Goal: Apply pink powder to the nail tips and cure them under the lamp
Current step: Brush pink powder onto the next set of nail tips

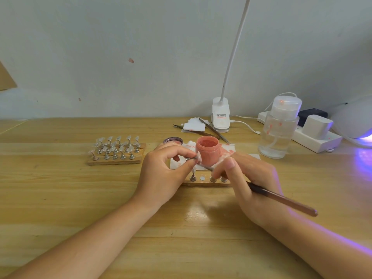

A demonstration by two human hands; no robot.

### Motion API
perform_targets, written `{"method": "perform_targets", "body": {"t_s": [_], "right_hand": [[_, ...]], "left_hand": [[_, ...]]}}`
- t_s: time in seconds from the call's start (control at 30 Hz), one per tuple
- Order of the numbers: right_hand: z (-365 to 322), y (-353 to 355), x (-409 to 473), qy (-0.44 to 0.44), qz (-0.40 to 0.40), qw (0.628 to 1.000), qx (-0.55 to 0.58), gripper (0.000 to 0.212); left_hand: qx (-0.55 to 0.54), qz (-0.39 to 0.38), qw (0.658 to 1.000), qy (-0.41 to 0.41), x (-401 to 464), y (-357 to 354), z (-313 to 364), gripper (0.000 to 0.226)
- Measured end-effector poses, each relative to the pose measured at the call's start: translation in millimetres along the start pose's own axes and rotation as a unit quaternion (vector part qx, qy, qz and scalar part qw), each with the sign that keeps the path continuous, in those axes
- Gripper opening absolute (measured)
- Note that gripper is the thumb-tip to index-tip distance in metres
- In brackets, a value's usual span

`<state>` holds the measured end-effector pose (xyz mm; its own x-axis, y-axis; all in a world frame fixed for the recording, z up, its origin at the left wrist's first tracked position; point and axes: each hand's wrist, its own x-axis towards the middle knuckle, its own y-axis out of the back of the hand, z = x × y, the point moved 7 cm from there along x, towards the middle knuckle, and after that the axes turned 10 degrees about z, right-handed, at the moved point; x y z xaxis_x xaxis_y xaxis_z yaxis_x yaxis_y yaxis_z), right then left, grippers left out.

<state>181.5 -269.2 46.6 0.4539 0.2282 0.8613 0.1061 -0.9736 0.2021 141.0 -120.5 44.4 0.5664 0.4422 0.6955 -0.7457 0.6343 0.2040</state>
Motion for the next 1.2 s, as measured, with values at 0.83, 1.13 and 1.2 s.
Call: {"method": "perform_targets", "body": {"t_s": [0.83, 1.13, 1.2], "right_hand": [[-5.6, 0.6, 0.2, 0.022, -0.013, 0.999, -0.029, 0.046], [8.4, 24.4, 23.6, -0.137, 0.103, 0.984, 0.050, 0.024], [15.9, 26.3, 37.2, -0.169, 0.118, 0.976, 0.066, 0.035]], "left_hand": [[0.003, 0.000, 1.000, -0.013, 0.6, 0.8, 0.4, 0.037], [0.004, -0.010, 1.000, 0.000, 1.8, 0.1, 0.8, 0.028], [0.007, -0.011, 1.000, 0.004, 1.5, 0.1, 0.7, 0.027]]}}
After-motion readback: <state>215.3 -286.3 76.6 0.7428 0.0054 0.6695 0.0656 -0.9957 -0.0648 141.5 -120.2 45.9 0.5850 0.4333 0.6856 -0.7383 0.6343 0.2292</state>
